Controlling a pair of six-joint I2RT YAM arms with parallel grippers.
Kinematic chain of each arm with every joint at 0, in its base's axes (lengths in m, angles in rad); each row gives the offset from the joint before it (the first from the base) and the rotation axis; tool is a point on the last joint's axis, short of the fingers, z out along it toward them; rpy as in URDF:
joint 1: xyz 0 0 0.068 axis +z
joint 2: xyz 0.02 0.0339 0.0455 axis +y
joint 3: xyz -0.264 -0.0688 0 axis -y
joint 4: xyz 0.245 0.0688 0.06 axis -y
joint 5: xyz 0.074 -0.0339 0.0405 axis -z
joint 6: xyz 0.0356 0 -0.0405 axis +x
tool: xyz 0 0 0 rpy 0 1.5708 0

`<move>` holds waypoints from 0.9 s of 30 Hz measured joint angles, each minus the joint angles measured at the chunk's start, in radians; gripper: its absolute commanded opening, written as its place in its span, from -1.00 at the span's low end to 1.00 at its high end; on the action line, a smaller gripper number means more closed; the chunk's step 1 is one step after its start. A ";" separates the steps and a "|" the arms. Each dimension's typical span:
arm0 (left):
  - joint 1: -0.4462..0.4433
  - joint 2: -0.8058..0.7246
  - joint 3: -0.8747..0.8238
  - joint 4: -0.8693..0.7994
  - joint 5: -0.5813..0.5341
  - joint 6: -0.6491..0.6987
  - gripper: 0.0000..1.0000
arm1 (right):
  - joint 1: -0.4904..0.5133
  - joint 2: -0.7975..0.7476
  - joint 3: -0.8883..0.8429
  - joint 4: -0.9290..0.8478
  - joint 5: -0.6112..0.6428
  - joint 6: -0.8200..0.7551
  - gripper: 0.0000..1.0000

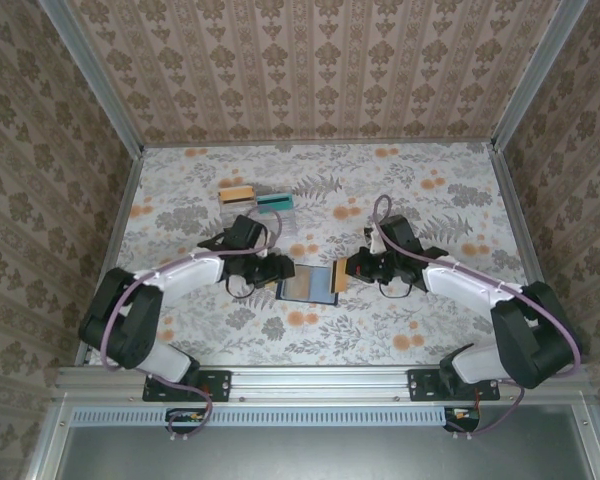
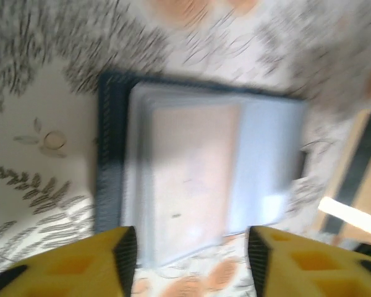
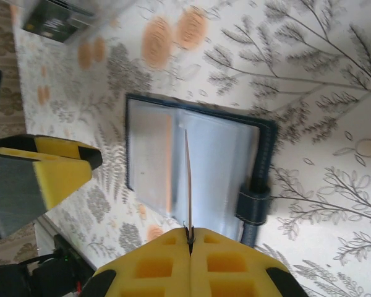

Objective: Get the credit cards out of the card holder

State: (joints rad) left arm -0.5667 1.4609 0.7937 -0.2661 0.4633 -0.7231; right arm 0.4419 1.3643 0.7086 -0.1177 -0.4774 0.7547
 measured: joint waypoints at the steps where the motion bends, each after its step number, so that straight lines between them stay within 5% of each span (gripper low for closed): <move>1: 0.005 -0.024 0.005 0.013 0.005 -0.008 0.16 | 0.000 -0.006 0.011 -0.003 -0.002 0.000 -0.96; 15: 0.019 -0.143 -0.079 0.495 0.194 -0.303 -0.05 | 0.001 -0.018 0.121 0.144 -0.122 0.080 -1.00; 27: 0.001 -0.143 -0.086 0.612 0.261 -0.359 -0.19 | 0.006 -0.011 0.126 0.303 -0.189 0.159 -1.00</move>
State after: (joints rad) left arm -0.5655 1.3182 0.7078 0.3458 0.7246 -1.0817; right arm 0.4480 1.3533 0.8345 0.1856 -0.6662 0.9138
